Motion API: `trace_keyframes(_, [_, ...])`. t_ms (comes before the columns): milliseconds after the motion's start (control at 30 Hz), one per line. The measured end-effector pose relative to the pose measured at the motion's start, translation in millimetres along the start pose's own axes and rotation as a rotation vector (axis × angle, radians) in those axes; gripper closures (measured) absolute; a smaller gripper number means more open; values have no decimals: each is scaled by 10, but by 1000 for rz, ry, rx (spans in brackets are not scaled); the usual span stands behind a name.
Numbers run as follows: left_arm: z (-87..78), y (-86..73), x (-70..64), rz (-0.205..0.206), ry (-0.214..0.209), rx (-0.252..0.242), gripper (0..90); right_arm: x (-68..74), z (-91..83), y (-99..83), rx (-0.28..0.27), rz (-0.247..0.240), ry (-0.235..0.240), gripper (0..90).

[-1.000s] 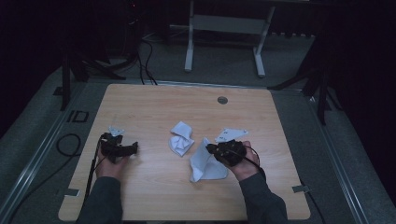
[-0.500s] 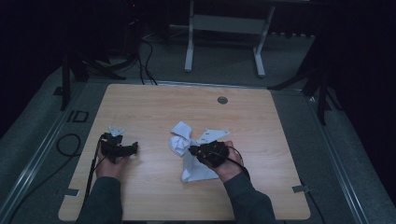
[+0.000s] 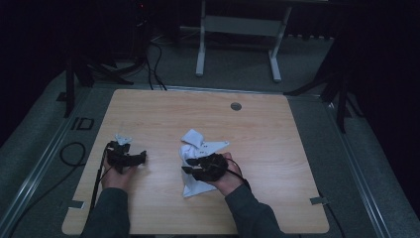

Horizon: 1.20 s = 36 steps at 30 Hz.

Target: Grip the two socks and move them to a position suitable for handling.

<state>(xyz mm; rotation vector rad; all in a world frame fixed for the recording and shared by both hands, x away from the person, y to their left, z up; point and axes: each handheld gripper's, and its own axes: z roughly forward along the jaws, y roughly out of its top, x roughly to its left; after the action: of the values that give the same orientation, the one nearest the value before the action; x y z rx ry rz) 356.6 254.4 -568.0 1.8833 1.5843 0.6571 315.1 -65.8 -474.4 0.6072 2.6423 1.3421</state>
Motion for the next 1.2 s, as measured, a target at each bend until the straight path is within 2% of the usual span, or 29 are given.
trace_keyframes(67, [0, 0, 0, 0, 0, 0, 130, -47, -20, -18, -5, 24, 28, 668])
trace_keyframes(200, [0, 0, 0, 0, 0, 0, 130, -52, -4, -27, 1, 17, 33, 676])
trace_keyframes(300, [0, 0, 0, 0, 0, 0, 130, 15, 124, -7, 31, -11, 39, 679])
trace_keyframes(400, [0, 0, 0, 0, 0, 0, 130, 107, 170, 80, 14, -43, 49, 662])
trace_keyframes(633, [0, 0, 0, 0, 0, 0, 130, 122, 94, 205, -26, -55, 56, 643])
trace_keyframes(800, [0, 0, 0, 0, 0, 0, 130, 112, 89, 192, -19, -59, 50, 644])
trace_keyframes(967, [0, 0, 0, 0, -1, 0, 130, 45, 68, 105, 2, -46, 28, 646])
trace_keyframes(1200, [0, 0, 0, -1, 0, 0, 130, -94, -12, -20, 19, -21, -24, 657])
